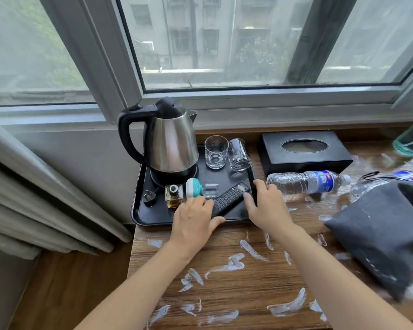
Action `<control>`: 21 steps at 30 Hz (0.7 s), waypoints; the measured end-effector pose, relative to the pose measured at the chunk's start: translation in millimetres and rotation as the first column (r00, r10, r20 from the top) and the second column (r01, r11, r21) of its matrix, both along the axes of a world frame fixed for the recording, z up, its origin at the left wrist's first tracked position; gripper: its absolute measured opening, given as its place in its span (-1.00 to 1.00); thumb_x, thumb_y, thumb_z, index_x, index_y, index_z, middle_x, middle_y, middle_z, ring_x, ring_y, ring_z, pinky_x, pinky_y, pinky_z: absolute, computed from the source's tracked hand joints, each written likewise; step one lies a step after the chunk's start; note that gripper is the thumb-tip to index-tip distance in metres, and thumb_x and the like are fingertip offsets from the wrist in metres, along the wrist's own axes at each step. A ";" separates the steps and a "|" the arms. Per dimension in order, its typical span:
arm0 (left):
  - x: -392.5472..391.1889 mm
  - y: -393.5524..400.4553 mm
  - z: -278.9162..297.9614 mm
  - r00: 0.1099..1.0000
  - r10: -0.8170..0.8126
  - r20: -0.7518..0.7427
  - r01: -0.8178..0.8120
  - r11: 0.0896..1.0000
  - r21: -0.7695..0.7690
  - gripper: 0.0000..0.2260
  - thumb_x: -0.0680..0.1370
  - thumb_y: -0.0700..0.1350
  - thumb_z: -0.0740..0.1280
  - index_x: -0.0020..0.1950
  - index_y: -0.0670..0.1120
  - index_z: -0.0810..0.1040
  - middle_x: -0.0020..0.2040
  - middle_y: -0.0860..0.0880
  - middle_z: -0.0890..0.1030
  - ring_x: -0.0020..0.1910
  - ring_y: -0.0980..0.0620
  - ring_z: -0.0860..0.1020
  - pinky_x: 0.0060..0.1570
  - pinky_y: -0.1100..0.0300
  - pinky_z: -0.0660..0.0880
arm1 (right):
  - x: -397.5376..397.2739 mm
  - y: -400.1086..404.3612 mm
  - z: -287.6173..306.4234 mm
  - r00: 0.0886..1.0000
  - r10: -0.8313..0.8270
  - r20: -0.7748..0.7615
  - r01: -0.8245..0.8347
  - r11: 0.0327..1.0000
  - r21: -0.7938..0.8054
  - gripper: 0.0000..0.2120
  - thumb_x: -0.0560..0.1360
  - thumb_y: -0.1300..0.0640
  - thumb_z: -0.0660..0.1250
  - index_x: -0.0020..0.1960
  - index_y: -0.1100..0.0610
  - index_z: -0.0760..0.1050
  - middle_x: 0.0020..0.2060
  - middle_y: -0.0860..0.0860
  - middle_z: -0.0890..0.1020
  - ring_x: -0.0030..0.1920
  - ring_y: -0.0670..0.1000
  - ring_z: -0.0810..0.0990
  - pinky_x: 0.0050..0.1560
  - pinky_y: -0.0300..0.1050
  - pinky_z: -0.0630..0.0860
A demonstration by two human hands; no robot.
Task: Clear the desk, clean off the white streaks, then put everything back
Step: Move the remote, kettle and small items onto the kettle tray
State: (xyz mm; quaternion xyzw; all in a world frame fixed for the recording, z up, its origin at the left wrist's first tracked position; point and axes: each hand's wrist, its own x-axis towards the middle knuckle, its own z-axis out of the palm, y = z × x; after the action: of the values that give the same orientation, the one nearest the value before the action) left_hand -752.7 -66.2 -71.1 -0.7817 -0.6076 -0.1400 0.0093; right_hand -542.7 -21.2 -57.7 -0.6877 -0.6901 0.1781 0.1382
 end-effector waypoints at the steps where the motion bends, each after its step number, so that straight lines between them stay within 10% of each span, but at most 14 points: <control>1: -3.3 -1.9 3.0 0.999 -0.008 0.042 0.007 1.000 0.030 -0.57 0.48 0.29 0.37 -0.01 -0.07 0.67 -0.17 0.00 0.60 -0.18 -0.04 0.60 -0.25 0.06 0.58 | -1.5 2.5 -0.5 1.000 0.003 -0.028 -0.004 1.000 -0.020 -0.64 0.66 -0.11 0.20 0.31 0.11 0.35 0.02 0.18 0.50 0.05 0.25 0.49 0.05 0.14 0.50; 5: -44.2 -0.6 20.3 0.907 0.177 0.383 -0.241 0.962 0.126 -0.70 0.61 0.10 0.40 0.18 -0.10 0.62 0.03 -0.04 0.58 0.04 -0.04 0.52 0.06 0.05 0.53 | -10.2 15.2 -4.1 0.996 0.004 -0.084 -0.008 0.999 -0.048 -0.51 0.65 -0.22 0.13 0.46 0.03 0.24 0.05 0.19 0.50 0.05 0.25 0.51 0.05 0.11 0.50; 9: -114.8 23.6 17.4 0.660 0.595 0.458 -0.589 0.789 -0.177 -0.53 0.64 0.15 0.32 0.43 -0.12 0.45 0.28 -0.21 0.54 0.30 -0.24 0.43 0.32 -0.16 0.40 | -22.2 25.2 -5.7 0.998 -0.038 -0.059 0.035 0.998 -0.054 -0.46 0.65 -0.23 0.12 0.51 0.03 0.18 0.12 0.22 0.43 0.09 0.23 0.44 0.02 0.05 0.37; 13: -143.6 44.4 4.9 0.583 0.648 0.490 -0.439 0.759 -0.481 -0.41 0.58 0.40 0.17 0.51 0.13 0.28 0.31 -0.11 0.58 0.36 -0.20 0.49 0.33 -0.20 0.45 | -31.8 31.3 -9.7 0.992 -0.090 -0.086 0.090 0.996 -0.009 -0.51 0.63 -0.23 0.17 0.43 0.04 0.26 0.07 0.21 0.41 0.10 0.21 0.38 0.01 0.06 0.37; 21: -132.0 51.3 2.8 0.519 0.526 0.674 -0.330 0.851 -0.409 -0.45 0.60 0.15 0.43 0.53 0.07 0.33 0.45 -0.04 0.48 0.47 -0.02 0.41 0.35 0.07 0.37 | -39.5 36.4 -20.8 0.972 -0.156 -0.174 0.166 0.985 0.044 -0.37 0.52 -0.27 0.34 0.43 0.07 0.29 0.09 0.17 0.42 0.18 0.20 0.36 0.18 0.11 0.42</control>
State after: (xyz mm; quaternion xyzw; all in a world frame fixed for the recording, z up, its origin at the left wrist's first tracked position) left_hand -884.8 -14.9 -68.2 -0.4667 -0.7387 -0.3791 -0.3046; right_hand -582.2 15.2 -78.5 -0.7192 -0.6228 0.2044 0.2305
